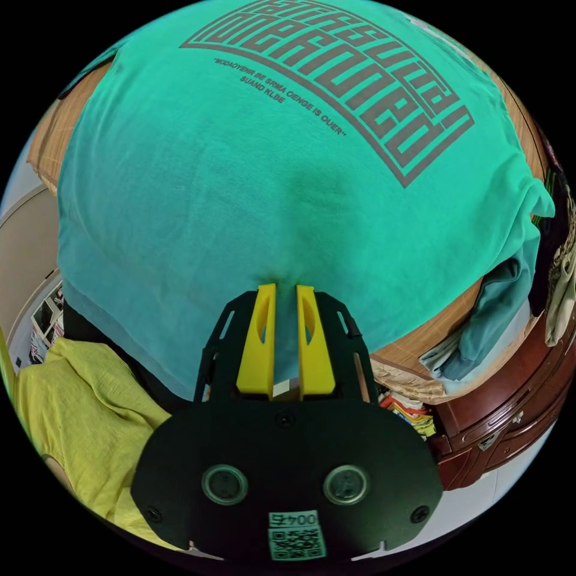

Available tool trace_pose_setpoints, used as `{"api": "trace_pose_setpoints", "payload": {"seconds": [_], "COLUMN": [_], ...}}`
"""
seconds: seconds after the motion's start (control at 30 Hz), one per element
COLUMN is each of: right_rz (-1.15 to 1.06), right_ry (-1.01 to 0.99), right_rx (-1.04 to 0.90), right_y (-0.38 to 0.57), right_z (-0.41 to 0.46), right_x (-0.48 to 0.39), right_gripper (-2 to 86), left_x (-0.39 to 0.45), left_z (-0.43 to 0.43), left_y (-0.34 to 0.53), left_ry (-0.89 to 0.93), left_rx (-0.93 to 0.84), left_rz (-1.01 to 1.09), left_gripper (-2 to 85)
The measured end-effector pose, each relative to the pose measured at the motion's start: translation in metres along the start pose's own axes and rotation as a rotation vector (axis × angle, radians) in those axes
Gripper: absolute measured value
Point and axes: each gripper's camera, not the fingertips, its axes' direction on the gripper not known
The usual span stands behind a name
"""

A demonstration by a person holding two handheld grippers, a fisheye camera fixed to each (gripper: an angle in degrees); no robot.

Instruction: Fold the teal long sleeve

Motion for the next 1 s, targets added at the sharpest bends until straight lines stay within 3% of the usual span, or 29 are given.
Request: {"api": "trace_pose_setpoints", "payload": {"seconds": [0.07, 0.23, 0.43, 0.5, 0.6, 0.8, 0.87, 1.0], "right_rz": [0.002, 0.017, 0.032, 0.036, 0.051, 0.137, 0.189, 0.316], "right_ry": [0.003, -0.006, -0.027, -0.031, -0.028, -0.039, -0.058, -0.152], "right_rx": [0.001, 0.005, 0.029, 0.04, 0.077, 0.262, 0.374, 0.727], "right_y": [0.003, 0.014, 0.034, 0.041, 0.058, 0.115, 0.142, 0.22], "right_z": [-0.013, -0.057, -0.114, -0.132, -0.163, -0.225, -0.239, -0.256], "right_x": [-0.002, -0.003, 0.002, 0.003, 0.003, 0.003, 0.005, 0.013], "right_gripper": [6.5, 6.5, 6.5, 6.5, 6.5, 6.5, 6.5, 5.9], "left_x": [-0.007, -0.007, -0.008, -0.006, -0.002, 0.005, 0.012, 0.049], "left_z": [0.017, 0.077, 0.162, 0.17, 0.156, 0.044, 0.008, -0.056], "left_y": [0.015, 0.066, 0.149, 0.166, 0.17, 0.118, 0.089, 0.019], "left_ry": [0.188, 0.439, 0.886, 1.213, 1.539, 1.729, 1.743, 1.693], "left_rx": [0.01, -0.034, -0.138, 0.019, 0.288, 0.701, 0.733, 0.627], "left_rz": [-0.075, -0.253, -0.682, -0.797, -0.938, -0.949, -0.892, -0.717], "left_gripper": [34.2, 32.8, 26.6, 24.3, 19.4, 12.8, 13.0, 12.4]}}
